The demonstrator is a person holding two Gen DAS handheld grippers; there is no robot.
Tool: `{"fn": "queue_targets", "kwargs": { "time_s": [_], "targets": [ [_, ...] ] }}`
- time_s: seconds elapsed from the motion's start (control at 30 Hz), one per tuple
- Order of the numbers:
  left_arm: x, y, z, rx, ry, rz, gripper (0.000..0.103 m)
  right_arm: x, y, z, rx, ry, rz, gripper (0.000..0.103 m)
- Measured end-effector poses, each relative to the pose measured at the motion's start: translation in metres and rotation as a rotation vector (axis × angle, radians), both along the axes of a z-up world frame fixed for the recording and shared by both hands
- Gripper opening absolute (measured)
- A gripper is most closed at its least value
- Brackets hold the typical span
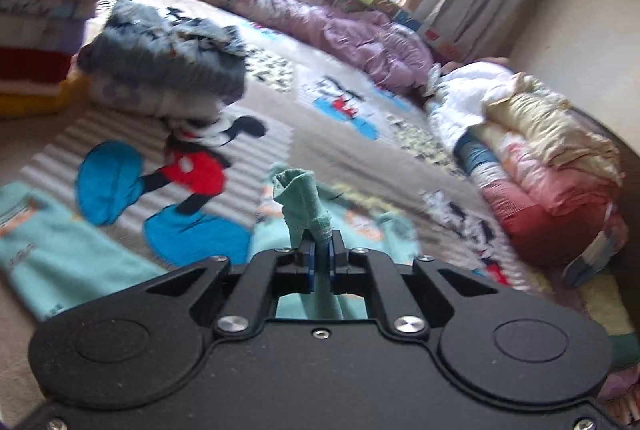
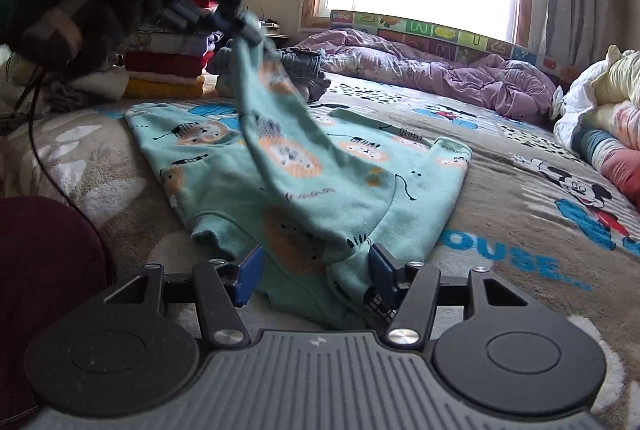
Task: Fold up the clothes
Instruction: 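Grasp the sleeve cuff with the left tool, then lift the held sleeve cuff up over the sweatshirt with the left tool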
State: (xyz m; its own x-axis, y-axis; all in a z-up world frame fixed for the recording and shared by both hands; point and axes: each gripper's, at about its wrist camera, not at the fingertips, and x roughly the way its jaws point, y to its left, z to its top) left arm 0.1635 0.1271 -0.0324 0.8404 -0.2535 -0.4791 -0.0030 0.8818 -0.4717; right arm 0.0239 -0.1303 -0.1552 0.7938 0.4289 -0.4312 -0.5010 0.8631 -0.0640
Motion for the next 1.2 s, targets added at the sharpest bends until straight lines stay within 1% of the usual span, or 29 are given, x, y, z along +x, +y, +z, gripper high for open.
{"fn": "queue_targets", "kwargs": {
  "time_s": [0.17,0.27,0.37,0.47,0.53,0.67,0.83,0.9,1.03,1.2],
  "targets": [
    [0.023,-0.023,0.024,-0.039,-0.034,-0.044,0.003,0.000,-0.006,0.001,0.059,0.021,-0.005,0.059],
    [0.039,-0.041,0.030,-0.048,-0.037,-0.067,0.003,0.002,-0.009,0.001,0.091,0.038,-0.002,0.059],
    [0.056,-0.059,0.029,-0.064,-0.022,-0.078,0.003,0.004,-0.013,0.000,0.121,0.055,0.003,0.060],
    [0.074,-0.076,0.022,-0.079,0.002,-0.085,0.003,0.006,-0.014,-0.001,0.140,0.069,0.008,0.061],
    [0.086,-0.087,0.016,-0.075,0.017,-0.086,0.003,0.007,-0.015,-0.001,0.153,0.078,0.012,0.061],
    [0.106,-0.105,0.002,-0.093,0.052,-0.089,0.003,0.010,-0.023,-0.001,0.208,0.108,0.019,0.062],
    [0.126,-0.123,-0.017,-0.116,0.094,-0.088,0.003,0.015,-0.027,-0.003,0.265,0.138,0.036,0.069],
    [0.132,-0.127,-0.023,-0.124,0.109,-0.087,0.003,0.015,-0.029,-0.002,0.284,0.148,0.039,0.070],
    [0.144,-0.137,-0.035,-0.133,0.139,-0.086,0.003,0.020,-0.040,-0.001,0.378,0.192,0.032,0.069],
    [0.157,-0.151,-0.048,-0.106,0.172,-0.084,0.003,0.018,-0.044,0.001,0.379,0.196,0.032,0.069]
  ]
}}
